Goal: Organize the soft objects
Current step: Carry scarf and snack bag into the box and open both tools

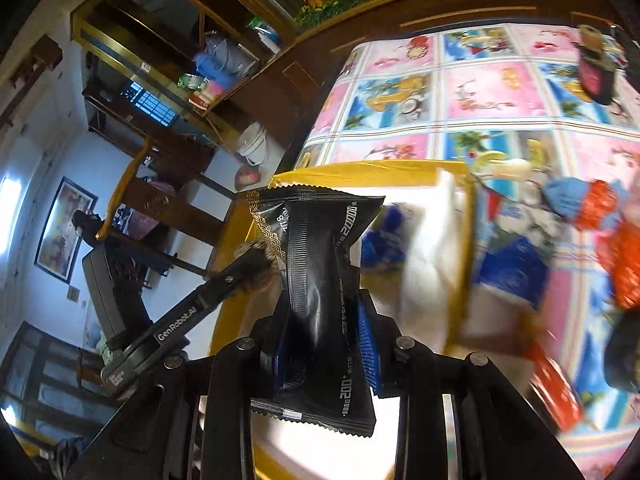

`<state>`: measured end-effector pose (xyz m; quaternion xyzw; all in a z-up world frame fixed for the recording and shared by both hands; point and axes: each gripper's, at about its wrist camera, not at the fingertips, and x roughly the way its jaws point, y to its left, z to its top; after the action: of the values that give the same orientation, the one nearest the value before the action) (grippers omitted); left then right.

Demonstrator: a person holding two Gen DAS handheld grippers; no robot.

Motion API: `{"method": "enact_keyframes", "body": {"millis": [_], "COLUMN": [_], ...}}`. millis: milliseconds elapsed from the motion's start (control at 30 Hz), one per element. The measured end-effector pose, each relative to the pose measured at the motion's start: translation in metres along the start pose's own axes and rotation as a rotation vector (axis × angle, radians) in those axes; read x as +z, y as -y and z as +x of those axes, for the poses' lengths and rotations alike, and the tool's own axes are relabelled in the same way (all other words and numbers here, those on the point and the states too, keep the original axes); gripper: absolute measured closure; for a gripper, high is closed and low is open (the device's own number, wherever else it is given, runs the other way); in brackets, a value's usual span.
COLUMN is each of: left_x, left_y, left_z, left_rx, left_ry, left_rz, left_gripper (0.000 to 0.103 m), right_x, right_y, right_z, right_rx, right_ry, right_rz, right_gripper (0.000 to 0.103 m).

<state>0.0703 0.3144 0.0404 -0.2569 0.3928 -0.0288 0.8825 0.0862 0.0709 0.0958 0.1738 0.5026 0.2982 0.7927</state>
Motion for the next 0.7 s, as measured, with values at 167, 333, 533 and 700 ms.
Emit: {"method": "enact_keyframes", "body": {"millis": [167, 333, 533, 700], "left_x": [0.01, 0.01, -0.007, -0.035], "left_y": [-0.017, -0.02, 0.002, 0.037], "left_z": [0.004, -0.019, -0.059, -0.075], "left_rx": [-0.062, -0.086, -0.143, -0.182], "left_ry": [-0.012, 0.002, 0.031, 0.001], "left_rz": [-0.092, -0.102, -0.07, -0.006], "left_gripper": [0.046, 0.046, 0.045, 0.037], "right_x": [0.028, 0.03, 0.002, -0.031], "right_y": [-0.01, -0.019, -0.025, -0.015], "right_z": [0.047, 0.051, 0.004, -0.063], "right_rx": [-0.051, -0.079, -0.065, -0.068], "right_ry": [-0.017, 0.001, 0.073, 0.177], "right_rz": [0.002, 0.015, -0.058, -0.131], "right_gripper": [0.069, 0.041, 0.04, 0.032]}}
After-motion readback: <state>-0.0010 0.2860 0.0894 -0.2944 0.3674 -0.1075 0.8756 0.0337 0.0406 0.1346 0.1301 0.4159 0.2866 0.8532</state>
